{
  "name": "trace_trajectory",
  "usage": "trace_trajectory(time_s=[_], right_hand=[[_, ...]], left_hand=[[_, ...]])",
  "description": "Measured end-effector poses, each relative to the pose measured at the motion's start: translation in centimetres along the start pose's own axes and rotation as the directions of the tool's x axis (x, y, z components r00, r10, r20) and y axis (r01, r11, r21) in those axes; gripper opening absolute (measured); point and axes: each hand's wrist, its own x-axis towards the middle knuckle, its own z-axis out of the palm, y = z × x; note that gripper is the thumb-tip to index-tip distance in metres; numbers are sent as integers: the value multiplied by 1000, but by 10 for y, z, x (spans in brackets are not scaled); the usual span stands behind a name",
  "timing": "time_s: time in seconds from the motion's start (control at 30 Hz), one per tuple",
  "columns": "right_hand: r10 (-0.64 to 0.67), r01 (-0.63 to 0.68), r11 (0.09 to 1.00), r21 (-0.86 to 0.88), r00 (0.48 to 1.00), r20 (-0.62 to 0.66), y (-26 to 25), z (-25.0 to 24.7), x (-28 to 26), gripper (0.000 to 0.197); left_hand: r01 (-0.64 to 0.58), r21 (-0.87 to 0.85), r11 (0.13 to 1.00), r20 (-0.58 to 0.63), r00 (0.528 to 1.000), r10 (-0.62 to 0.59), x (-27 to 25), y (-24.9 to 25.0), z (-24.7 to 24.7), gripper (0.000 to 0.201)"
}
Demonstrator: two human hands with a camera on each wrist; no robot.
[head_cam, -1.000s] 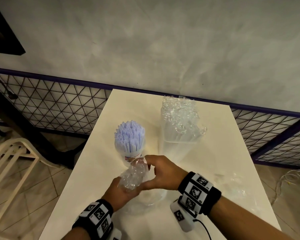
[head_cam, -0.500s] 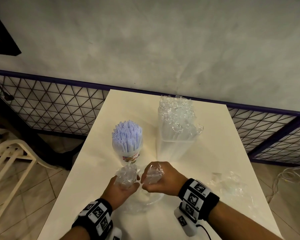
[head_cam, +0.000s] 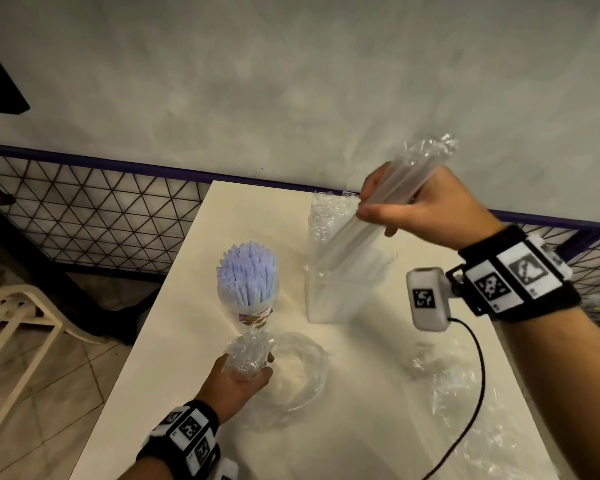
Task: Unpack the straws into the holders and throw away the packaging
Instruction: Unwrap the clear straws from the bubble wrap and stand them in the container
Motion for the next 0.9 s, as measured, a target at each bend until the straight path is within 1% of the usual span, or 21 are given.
trace_trajectory(time_s=[0.07,0.2,0.3,0.4,0.5,0.57,0.6,0.67,0.73,0.77,0.8,0.83,0.87,0.9], right_hand=[[-3,3,999,-44,1000,-2,-2,-9,7,14],[34,-27,994,-110,997,63,2,-14,18,12],[89,-76,988,-132,991,97,19,1,22,14],[160,-142,979,-146,980,115,42,28,20,18],[225,-185,947,-261,965,133,64,52,15,28],[246,-206,925,-319,965,90,69,57,14,43],[242,-213,924,-318,969,55,67,54,15,54],[186,-182,954,-240,982,-5,60,47,18,80],[90,-96,988,-121,994,-57,50,38,21,107],[38,-46,996,-81,995,-92,46,36,23,115],[-15,7,998,-64,991,-129,42,34,24,119],[-72,60,995,-80,985,-159,38,34,25,118],[-135,111,984,-137,975,-176,35,34,27,113],[-198,159,962,-224,966,-164,34,35,29,105]], left_hand=[[-1,-3,1000,-8,1000,1,-1,0,0,27],[18,4,1000,-27,999,-18,1,-4,0,26],[33,-14,999,-31,999,-33,1,-5,0,28],[34,-22,999,-37,999,-35,0,-3,1,30],[35,-17,999,-30,999,-36,1,-4,0,30],[38,-16,999,-32,999,-39,0,-4,0,34],[43,-19,999,-34,998,-44,0,-4,0,37],[55,-26,998,-34,998,-56,0,-3,1,41],[70,-30,997,-39,997,-71,-1,-3,1,43],[74,-30,997,-42,996,-76,0,-3,2,44],[73,-27,997,-43,996,-74,0,-3,1,44],[69,-23,997,-42,997,-70,1,-3,1,44],[64,-22,998,-39,997,-65,1,-2,1,45],[60,-20,998,-34,998,-61,1,-2,1,45]])
